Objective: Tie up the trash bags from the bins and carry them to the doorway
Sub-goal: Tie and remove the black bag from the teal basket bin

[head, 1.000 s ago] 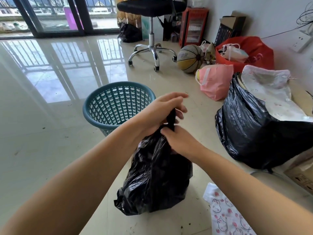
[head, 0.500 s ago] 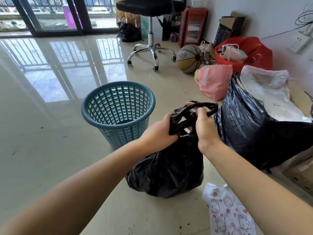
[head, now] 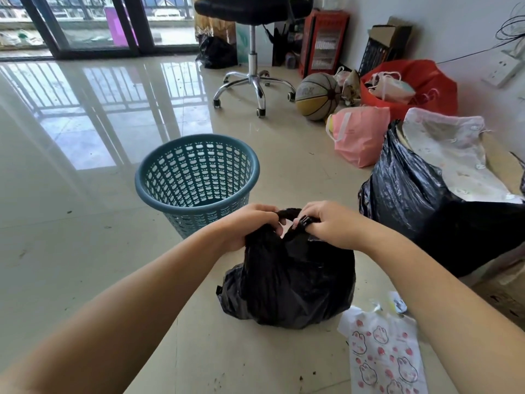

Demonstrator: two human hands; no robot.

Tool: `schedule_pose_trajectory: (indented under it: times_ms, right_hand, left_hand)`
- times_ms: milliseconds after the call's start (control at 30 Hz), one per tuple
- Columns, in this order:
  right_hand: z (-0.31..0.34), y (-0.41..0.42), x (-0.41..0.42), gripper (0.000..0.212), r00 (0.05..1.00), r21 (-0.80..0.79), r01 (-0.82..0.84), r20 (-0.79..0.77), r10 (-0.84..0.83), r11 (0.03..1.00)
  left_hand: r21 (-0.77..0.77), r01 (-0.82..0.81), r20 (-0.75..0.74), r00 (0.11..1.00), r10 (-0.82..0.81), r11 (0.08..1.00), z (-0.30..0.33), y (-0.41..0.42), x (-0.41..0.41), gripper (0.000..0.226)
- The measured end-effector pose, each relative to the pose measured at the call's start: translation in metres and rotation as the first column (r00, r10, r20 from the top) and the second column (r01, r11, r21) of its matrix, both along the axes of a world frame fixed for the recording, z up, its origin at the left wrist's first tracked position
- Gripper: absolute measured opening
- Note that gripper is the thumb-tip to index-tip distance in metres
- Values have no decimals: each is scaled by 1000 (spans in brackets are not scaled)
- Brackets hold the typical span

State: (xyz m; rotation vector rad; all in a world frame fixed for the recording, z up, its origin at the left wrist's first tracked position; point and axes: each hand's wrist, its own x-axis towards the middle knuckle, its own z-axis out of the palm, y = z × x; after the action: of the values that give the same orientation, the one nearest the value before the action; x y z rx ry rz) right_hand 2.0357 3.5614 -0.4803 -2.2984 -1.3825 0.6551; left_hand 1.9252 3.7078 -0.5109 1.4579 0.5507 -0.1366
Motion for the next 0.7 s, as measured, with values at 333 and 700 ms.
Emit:
schedule_pose_trajectory:
  times_ms: [333, 700]
  right_hand:
    - [-19, -5, -15, 46, 974, 146, -92, 217, 58, 985]
    - [-35, 1, -10, 26, 921, 344, 193, -388, -48, 919]
  left_hand:
    - [-266, -20, 80, 996, 43, 964, -16, 12, -5, 22]
    - [689, -194, 328, 943, -62, 698, -12, -1, -4, 10]
